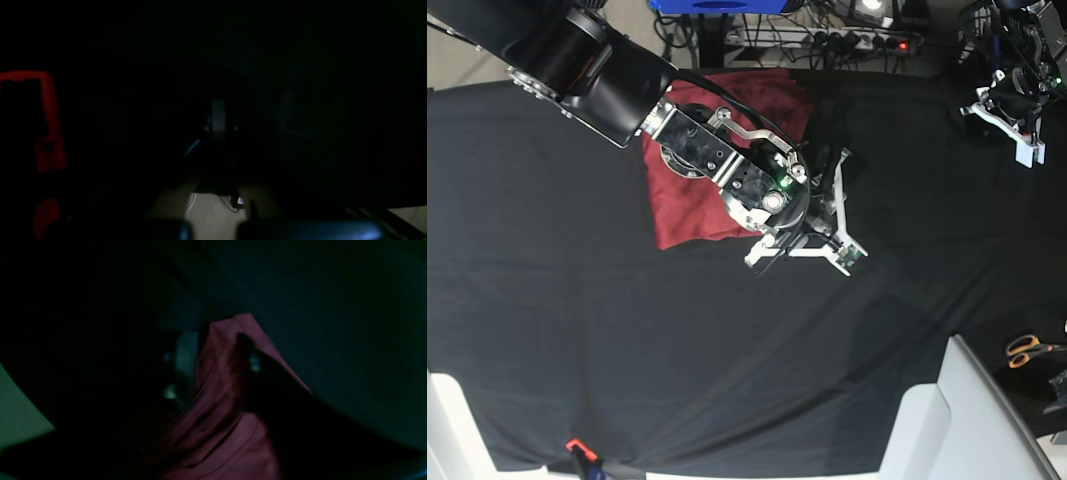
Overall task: Fold the T-shirt properly
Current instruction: 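Grasp the red shirt's corner with the right gripper and fold it over, then lift the right gripper off the shirt and move it beside the collar end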
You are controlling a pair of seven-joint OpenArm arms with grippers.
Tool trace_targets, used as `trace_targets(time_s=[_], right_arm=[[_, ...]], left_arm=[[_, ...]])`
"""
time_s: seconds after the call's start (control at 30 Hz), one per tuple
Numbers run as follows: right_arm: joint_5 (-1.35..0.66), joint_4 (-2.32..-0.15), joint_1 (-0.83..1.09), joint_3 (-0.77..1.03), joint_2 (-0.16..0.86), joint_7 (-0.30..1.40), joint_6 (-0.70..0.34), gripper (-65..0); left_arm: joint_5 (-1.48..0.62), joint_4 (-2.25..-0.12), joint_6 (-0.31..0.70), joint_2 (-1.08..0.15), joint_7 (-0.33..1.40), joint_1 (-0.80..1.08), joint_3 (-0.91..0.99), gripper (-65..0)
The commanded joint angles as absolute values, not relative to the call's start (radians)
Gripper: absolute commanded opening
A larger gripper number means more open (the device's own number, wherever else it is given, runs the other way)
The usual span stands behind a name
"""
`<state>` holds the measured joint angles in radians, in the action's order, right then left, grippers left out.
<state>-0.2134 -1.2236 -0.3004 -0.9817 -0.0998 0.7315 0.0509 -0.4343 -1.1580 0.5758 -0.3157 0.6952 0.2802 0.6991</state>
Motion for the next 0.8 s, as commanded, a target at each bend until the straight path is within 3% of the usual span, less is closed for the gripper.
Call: trace_targets(time_s=[0.0, 0.07, 0.2, 0.3, 0.37, 0.53, 0.77], right_arm=[[-0.214, -1.247, -0.321, -0.98, -0.114, 0.727, 0.048, -37.2], [-0.214, -1.248, -0.321, -0.98, -0.114, 0.742, 0.048, -33.6], [-0.214, -1.331, -0.306, -0.974, -0.101, 0.742, 0.05, -33.8], [-0.213, -1.484, -0.263, -0.974, -0.015, 0.768, 0.051, -34.1], [-0.213, -1.575, -0.216, -0.978, 0.042, 0.843, 0.051, -38.4], [-0.209, -1.673, -0.085, -0.972, 0.142, 0.894, 0.058, -63.5], [-0.209, -1.738, 0.044, -0.972, 0.206, 0.855, 0.242, -64.1]], left_arm=[[-0.43, -1.165, 0.575, -0.329, 0.702, 0.282, 0.702, -65.0], [-0.43, -1.165, 0.575, -0.329, 0.702, 0.282, 0.702, -65.0], [-0.43, -1.171, 0.575, -0.332, 0.702, 0.282, 0.633, -65.0], [-0.43, -1.182, 0.575, -0.332, 0.702, 0.28, 0.595, -65.0], [-0.43, -1.213, 0.575, -0.326, 0.702, 0.282, 0.591, -65.0], [-0.43, -1.277, 0.575, -0.326, 0.702, 0.289, 0.53, -65.0], [-0.437, -1.399, 0.575, -0.318, 0.705, 0.309, 0.41, -65.0]])
